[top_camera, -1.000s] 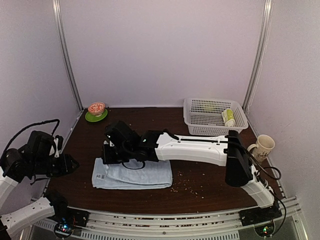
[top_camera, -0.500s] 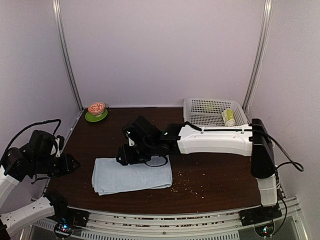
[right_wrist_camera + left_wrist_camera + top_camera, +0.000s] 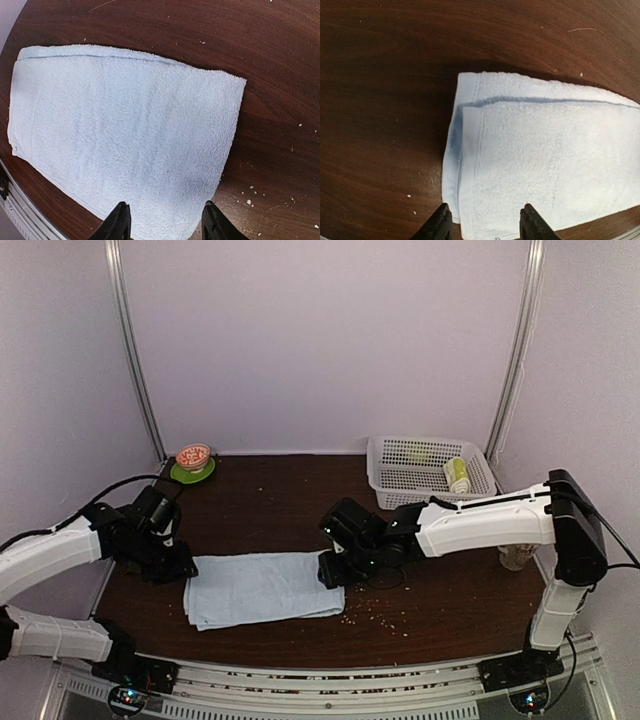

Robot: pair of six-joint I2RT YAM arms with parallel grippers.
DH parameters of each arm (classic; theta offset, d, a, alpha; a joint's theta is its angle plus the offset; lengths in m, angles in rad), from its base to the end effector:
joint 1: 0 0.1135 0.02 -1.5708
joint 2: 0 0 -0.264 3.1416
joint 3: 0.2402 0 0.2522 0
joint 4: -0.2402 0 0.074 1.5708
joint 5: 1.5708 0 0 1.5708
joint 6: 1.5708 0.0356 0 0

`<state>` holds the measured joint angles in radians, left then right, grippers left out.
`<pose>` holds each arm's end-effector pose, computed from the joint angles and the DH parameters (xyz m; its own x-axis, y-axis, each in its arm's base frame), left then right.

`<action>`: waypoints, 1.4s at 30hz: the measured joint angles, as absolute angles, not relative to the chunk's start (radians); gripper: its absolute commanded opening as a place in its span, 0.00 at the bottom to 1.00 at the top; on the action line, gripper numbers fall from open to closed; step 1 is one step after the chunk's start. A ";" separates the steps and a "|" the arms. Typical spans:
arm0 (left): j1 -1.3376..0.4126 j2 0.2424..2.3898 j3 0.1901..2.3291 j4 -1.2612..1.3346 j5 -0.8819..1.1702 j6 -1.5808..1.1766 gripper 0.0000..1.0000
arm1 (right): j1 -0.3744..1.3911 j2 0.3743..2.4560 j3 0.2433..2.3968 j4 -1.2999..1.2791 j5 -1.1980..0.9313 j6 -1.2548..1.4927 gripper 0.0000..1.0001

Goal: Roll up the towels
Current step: Smooth out the towel at the center of the board.

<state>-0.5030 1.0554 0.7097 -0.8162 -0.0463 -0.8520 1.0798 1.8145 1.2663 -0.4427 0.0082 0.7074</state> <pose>0.1622 -0.0874 0.2161 -0.8796 -0.3741 -0.2938 -0.2985 0.9150 -0.2713 0.1814 0.3386 0.2016 -0.8715 -0.2517 -0.4209 -0.4123 0.8408 0.3509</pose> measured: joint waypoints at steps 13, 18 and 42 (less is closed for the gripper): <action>-0.483 1.348 0.752 -0.676 -0.059 -0.825 0.41 | 1.031 1.862 1.269 -0.419 0.030 0.727 0.42; -0.487 1.367 0.743 -0.647 -0.021 -0.816 0.41 | 1.035 1.896 1.240 -0.459 0.015 0.705 0.41; -0.508 1.052 0.741 -0.720 -0.021 -0.817 0.43 | 1.099 1.946 1.614 -0.753 0.148 0.642 0.57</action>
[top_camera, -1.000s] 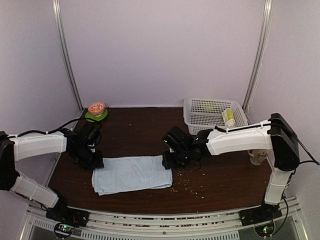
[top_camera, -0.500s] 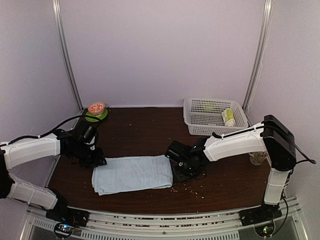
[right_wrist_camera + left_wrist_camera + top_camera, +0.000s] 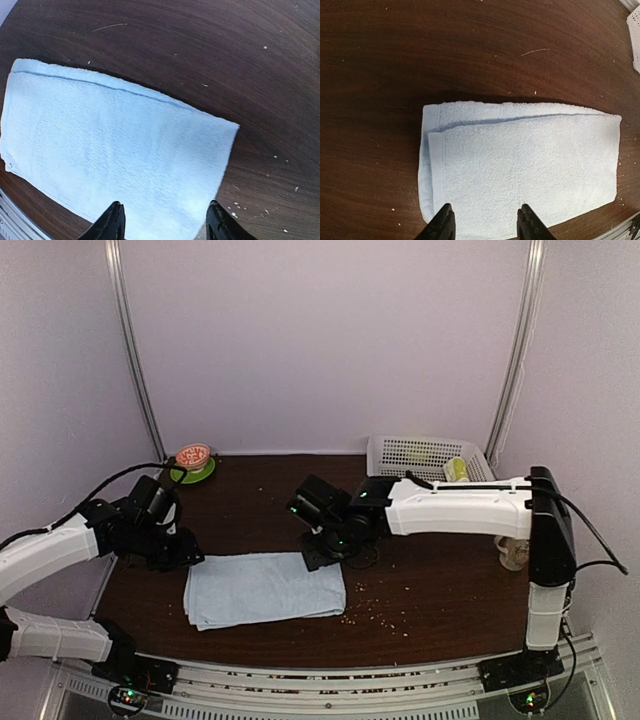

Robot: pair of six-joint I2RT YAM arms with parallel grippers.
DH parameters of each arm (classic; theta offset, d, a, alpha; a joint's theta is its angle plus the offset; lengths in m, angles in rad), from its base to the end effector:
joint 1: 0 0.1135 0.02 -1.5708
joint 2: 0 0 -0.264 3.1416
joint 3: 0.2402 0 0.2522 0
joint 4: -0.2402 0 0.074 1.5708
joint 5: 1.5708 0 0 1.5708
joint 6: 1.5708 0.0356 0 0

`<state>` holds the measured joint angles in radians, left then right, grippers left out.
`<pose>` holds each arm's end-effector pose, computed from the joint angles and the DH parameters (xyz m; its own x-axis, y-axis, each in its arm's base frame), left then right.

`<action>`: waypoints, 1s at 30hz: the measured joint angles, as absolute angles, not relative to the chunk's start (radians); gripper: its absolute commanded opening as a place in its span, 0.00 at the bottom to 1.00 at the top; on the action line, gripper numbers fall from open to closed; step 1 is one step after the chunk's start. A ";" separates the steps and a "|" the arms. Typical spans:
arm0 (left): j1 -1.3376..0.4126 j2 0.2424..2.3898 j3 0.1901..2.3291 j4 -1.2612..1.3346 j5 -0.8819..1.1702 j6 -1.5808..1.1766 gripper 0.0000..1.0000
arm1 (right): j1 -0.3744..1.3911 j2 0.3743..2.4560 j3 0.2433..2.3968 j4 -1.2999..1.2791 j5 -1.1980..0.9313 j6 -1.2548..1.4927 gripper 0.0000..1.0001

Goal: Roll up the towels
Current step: Smooth out the towel at the center of the board.

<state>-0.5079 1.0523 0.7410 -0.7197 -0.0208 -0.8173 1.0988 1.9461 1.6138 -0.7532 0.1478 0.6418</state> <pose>0.1725 -0.0952 0.2309 -0.8606 -0.3554 -0.3647 -0.2203 0.9055 -0.3626 0.1951 0.3707 0.2393 -0.8308 -0.3252 -0.4516 -0.4399 0.8809 0.1749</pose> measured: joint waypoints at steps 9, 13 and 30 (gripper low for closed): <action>-0.508 0.953 0.704 -0.737 -0.023 -0.826 0.44 | 1.126 2.229 1.748 -0.893 0.188 0.630 0.57; -0.508 0.945 0.693 -0.742 -0.023 -0.828 0.44 | 1.126 2.204 1.703 -0.903 0.210 0.632 0.56; -0.542 1.065 0.678 -0.643 0.036 -0.793 0.43 | 1.125 1.732 1.011 -0.784 0.217 0.735 0.56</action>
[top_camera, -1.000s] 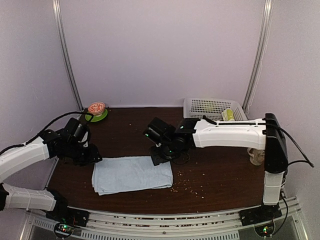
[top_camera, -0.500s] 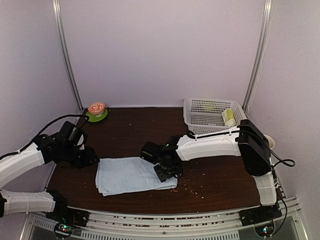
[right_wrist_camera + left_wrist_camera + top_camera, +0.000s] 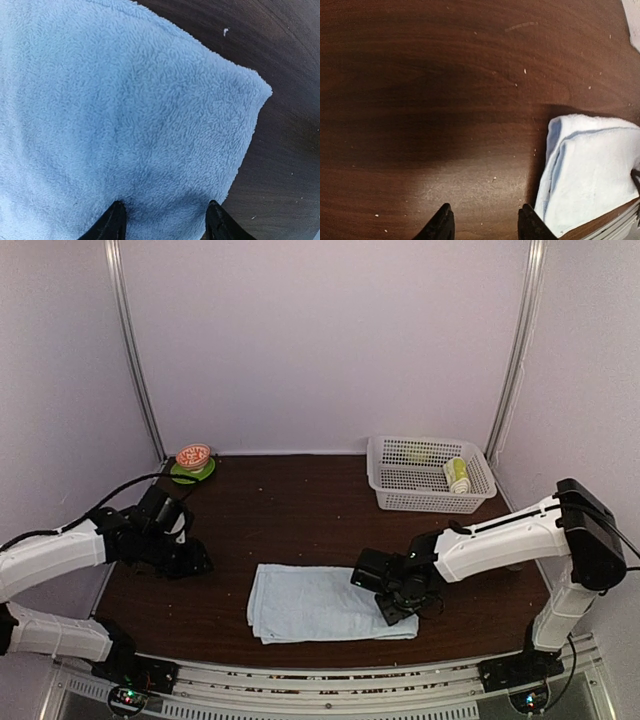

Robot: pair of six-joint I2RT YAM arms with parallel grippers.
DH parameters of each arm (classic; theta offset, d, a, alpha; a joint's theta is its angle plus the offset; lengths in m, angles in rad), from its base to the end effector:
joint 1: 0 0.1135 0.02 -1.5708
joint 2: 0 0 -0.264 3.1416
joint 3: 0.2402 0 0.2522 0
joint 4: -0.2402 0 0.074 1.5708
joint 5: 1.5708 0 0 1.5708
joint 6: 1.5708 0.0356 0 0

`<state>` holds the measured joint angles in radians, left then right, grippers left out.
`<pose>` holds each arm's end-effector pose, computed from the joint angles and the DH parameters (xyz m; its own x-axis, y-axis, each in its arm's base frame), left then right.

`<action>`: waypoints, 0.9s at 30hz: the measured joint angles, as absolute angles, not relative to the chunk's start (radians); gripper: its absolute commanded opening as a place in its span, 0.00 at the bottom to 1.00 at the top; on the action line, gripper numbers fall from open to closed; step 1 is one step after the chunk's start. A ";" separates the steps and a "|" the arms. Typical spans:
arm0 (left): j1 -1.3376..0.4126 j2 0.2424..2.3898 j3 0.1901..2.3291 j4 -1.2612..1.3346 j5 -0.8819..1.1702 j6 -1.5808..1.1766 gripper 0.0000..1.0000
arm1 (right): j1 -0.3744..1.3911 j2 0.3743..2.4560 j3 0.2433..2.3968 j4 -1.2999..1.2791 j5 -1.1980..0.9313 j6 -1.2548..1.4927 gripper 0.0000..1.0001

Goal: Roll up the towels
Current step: Smooth out the towel at the center of the board.

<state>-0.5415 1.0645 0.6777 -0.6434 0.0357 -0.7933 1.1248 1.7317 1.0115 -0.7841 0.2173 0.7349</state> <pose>0.1689 -0.1031 0.2136 -0.8937 -0.2936 -0.3392 -0.1512 0.9091 -0.3882 0.1334 0.2612 0.1491 -0.9059 -0.3767 -0.1935 -0.3604 0.9257 -0.1150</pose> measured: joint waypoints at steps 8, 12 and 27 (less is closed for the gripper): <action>-0.689 1.335 0.874 -0.625 0.047 -0.696 0.42 | 1.115 1.688 1.042 -0.868 0.224 0.767 0.60; -0.704 1.421 0.962 -0.618 0.054 -0.651 0.39 | 1.115 1.591 1.075 -0.862 0.248 0.783 0.60; -0.766 1.593 1.003 -0.620 0.153 -0.639 0.34 | 1.081 1.410 0.977 -0.765 0.298 0.820 0.60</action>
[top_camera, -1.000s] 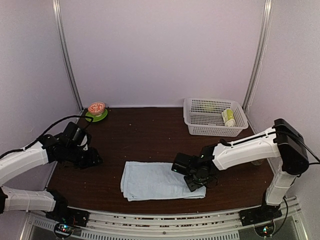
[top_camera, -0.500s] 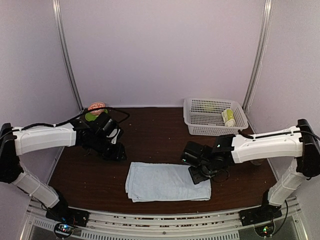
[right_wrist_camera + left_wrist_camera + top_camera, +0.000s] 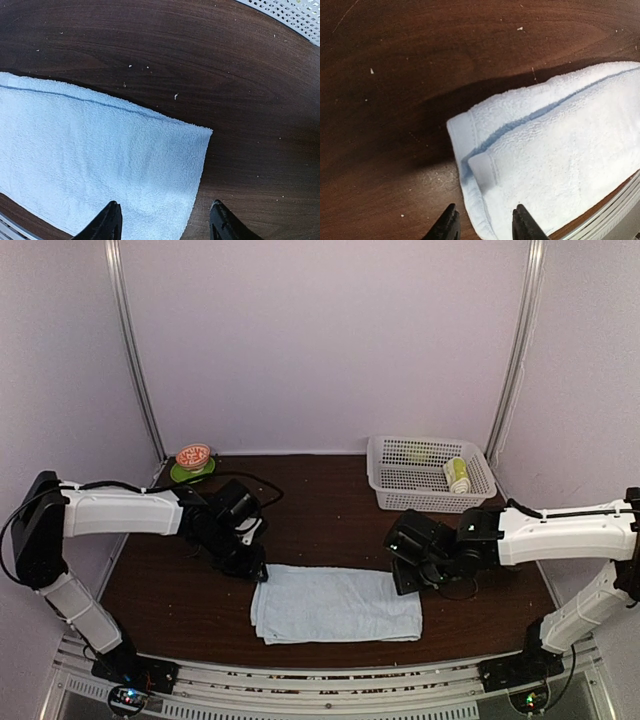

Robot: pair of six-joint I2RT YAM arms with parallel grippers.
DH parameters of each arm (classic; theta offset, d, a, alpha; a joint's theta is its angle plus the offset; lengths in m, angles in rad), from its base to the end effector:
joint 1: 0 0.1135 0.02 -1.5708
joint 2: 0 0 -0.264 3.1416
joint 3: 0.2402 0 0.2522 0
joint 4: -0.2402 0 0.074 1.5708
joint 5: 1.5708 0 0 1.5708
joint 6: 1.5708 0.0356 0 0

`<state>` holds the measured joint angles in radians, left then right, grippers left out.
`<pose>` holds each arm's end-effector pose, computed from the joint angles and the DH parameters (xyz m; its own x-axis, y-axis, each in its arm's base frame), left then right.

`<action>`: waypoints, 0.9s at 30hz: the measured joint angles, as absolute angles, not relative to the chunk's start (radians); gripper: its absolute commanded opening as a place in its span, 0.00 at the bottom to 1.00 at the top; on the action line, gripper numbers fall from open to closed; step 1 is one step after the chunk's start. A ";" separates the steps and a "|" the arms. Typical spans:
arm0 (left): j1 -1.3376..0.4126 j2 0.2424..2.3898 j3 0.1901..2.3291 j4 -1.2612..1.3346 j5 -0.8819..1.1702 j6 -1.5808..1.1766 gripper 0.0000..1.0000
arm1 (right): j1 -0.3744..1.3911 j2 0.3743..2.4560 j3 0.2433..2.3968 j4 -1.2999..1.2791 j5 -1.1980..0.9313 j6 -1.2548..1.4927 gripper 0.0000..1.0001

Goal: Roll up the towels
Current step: Smooth out the towel at the center of the board.

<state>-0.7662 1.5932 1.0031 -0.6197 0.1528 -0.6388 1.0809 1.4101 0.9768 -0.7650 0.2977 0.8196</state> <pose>0.2134 -0.2129 0.1888 -0.9729 0.1184 -0.1987 0.1794 0.9286 -0.3249 0.1337 0.2286 0.2251 -0.8790 -0.1633 -0.4481 -0.2211 0.9720 0.0795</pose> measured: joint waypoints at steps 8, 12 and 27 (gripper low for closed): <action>-0.767 1.671 1.013 -0.612 0.154 -0.650 0.29 | 1.060 1.410 0.977 -0.745 0.297 0.815 0.60; -0.767 1.696 1.023 -0.608 0.157 -0.653 0.28 | 1.047 1.410 0.977 -0.744 0.297 0.811 0.59; -0.767 1.709 1.031 -0.589 0.181 -0.660 0.19 | 1.040 1.410 0.973 -0.735 0.295 0.810 0.59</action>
<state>-0.7670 1.7092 1.0309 -0.5888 0.1806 -0.6601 1.0405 1.4097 0.9733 -0.7349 0.2951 0.8101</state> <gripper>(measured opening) 0.192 0.588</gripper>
